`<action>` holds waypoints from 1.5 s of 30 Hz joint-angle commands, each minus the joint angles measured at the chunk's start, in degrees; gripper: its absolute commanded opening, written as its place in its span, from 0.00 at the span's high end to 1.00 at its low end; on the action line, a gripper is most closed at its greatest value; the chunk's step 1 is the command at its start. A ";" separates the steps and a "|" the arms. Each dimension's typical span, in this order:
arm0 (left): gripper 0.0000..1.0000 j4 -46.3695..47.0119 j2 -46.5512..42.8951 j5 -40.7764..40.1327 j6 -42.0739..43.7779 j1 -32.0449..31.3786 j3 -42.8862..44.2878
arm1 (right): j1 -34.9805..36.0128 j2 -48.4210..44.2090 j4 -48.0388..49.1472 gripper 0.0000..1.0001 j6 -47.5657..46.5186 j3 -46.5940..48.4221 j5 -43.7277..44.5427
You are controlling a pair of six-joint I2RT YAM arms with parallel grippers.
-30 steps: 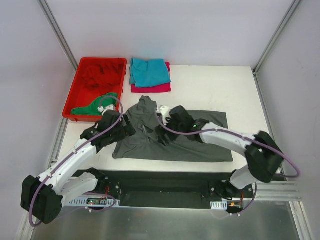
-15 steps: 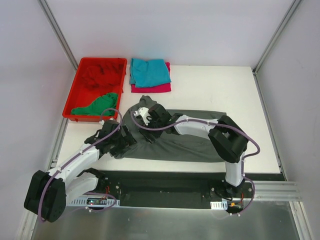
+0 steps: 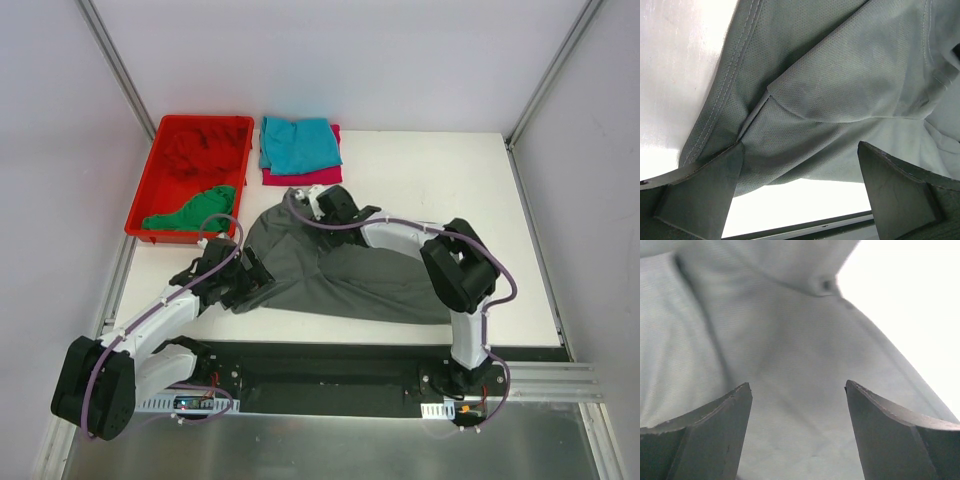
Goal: Fold and stack the t-shirts
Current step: Fold the flattened tshirt in 1/3 of the way
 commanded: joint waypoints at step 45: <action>0.01 -4.65 12.79 2.59 7.86 -3.42 8.71 | -16.62 -59.46 -9.61 0.00 38.68 -52.10 -5.61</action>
